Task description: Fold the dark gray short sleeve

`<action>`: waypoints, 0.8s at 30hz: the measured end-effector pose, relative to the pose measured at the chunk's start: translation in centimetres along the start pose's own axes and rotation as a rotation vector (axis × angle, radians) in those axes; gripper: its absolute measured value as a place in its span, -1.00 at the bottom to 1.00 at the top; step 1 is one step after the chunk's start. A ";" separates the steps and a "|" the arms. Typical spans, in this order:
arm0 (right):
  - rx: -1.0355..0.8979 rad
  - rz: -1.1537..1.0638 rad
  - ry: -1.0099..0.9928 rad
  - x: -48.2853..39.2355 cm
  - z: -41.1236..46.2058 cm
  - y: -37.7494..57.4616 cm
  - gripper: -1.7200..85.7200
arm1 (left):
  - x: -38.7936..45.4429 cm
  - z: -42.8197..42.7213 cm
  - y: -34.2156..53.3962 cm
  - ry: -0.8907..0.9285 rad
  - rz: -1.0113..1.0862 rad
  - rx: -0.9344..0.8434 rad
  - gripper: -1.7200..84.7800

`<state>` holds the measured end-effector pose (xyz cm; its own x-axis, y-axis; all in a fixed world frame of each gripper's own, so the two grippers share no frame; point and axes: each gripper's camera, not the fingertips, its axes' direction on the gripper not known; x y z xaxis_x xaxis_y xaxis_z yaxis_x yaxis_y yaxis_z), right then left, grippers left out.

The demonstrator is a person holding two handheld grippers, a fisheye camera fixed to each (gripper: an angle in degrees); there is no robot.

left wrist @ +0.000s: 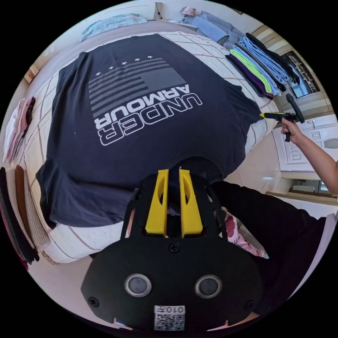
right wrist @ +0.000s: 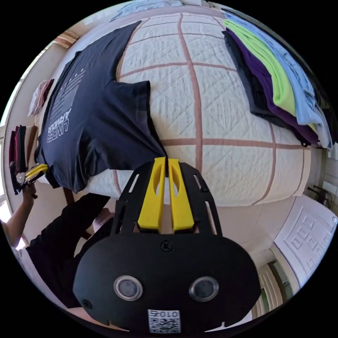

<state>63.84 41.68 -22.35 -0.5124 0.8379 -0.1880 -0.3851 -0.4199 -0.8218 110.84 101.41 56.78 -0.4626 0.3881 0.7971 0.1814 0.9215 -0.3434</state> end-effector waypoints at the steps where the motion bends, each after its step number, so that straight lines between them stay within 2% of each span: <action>1: 0.005 0.012 0.093 -0.8 0.0 -0.2 -0.89 | -0.1 -0.6 0.4 -0.008 -0.009 -0.005 -0.82; 3: 0.020 0.086 0.230 -1.5 -0.6 0.0 -0.89 | -0.9 -2.9 2.2 -0.034 -0.069 -0.034 -0.80; 5: 0.103 0.150 0.229 -2.1 -2.2 1.0 -0.88 | -1.8 -4.7 3.8 -0.035 -0.130 -0.048 -0.80; 6: 0.157 0.158 0.140 -2.9 -3.1 1.9 -0.87 | -2.8 -5.9 5.0 -0.020 -0.198 -0.050 -0.80; 8: 0.222 0.039 -0.095 -5.4 -3.7 3.0 -0.84 | -4.8 -7.3 7.1 0.029 -0.337 -0.032 -0.79; 10: 0.088 -0.074 -0.289 -9.9 -1.9 3.4 -0.76 | -7.3 -8.2 9.4 0.104 -0.535 -0.010 -0.79; 12: -0.023 -0.107 -0.393 -13.1 0.1 4.0 -0.73 | -10.3 -9.0 12.6 0.259 -0.805 0.090 -0.79; 14: -0.096 -0.106 -0.483 -15.6 1.7 4.5 -0.72 | -11.3 -10.1 13.7 0.307 -0.905 0.181 -0.79; 17: -0.109 -0.049 -0.570 -18.5 2.6 4.3 -0.72 | -11.9 -11.9 12.9 0.378 -0.927 0.240 -0.81; 24: -0.216 0.000 -0.536 -21.8 3.3 3.0 -0.83 | -11.1 -13.7 12.4 0.572 -1.043 0.271 -0.90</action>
<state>71.34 21.07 -18.92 -0.8513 0.5207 0.0639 -0.2479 -0.2920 -0.9237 130.14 108.71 50.44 0.1827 -0.5228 0.8326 -0.2671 0.7886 0.5538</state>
